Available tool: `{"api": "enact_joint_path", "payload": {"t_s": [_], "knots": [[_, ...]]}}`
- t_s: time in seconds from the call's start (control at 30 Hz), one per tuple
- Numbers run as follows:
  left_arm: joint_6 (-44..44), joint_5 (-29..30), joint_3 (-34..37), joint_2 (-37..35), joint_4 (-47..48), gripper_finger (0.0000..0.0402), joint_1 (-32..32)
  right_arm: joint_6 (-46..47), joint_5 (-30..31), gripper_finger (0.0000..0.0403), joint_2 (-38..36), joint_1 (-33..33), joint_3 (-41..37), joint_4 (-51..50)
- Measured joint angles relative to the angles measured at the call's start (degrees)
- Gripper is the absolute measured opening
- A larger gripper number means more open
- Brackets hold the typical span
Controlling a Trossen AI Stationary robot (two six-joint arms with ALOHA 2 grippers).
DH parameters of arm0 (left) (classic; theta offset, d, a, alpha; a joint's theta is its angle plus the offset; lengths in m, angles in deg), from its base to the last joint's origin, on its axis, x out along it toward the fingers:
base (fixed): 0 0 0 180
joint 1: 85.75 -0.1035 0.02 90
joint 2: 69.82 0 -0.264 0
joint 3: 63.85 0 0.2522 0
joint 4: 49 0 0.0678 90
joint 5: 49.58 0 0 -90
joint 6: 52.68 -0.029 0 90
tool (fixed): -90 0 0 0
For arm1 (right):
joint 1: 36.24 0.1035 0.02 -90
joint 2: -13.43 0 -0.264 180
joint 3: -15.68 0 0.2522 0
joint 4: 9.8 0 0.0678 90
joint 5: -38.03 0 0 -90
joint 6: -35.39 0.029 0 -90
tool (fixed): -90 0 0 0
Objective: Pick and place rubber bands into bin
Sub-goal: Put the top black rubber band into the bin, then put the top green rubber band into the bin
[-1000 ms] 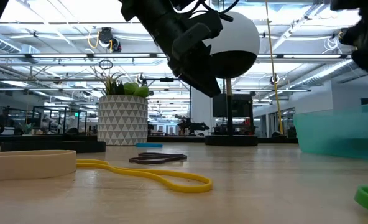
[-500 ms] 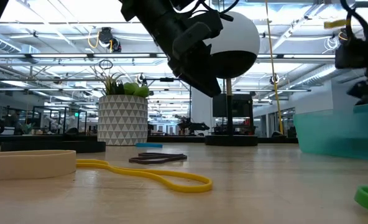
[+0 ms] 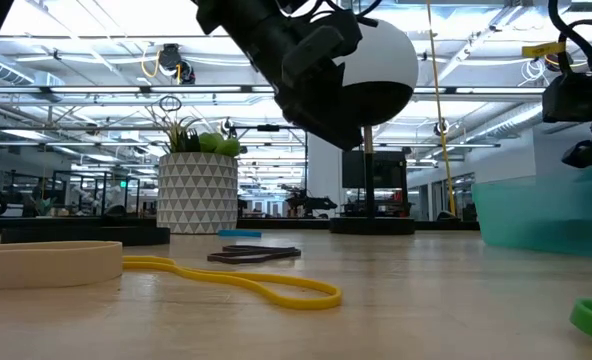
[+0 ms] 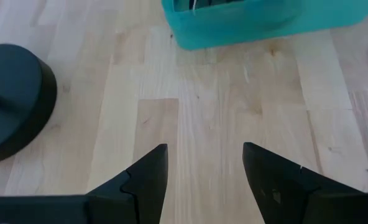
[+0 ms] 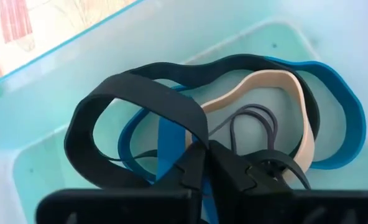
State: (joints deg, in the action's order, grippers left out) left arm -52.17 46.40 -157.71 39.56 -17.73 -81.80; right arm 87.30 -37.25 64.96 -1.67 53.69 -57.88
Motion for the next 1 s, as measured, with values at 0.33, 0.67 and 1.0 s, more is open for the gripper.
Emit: {"api": "enact_joint_path", "payload": {"t_s": [0.33,0.67,1.0], "knots": [[-0.02,-0.72,-0.02,-0.02,-3.47,0.0214,0.72,-0.67,0.07,0.0120,-0.19,-0.07,0.52,-1.30],[-0.14,-13.64,-0.04,-0.02,-16.02,0.0214,2.94,-13.22,7.67,0.0183,-3.11,-0.09,8.14,-2.84],[-0.04,-12.45,-0.04,1.28,-23.43,0.0214,8.29,-23.02,18.60,0.0179,-5.11,-0.11,10.84,-1.62]]}}
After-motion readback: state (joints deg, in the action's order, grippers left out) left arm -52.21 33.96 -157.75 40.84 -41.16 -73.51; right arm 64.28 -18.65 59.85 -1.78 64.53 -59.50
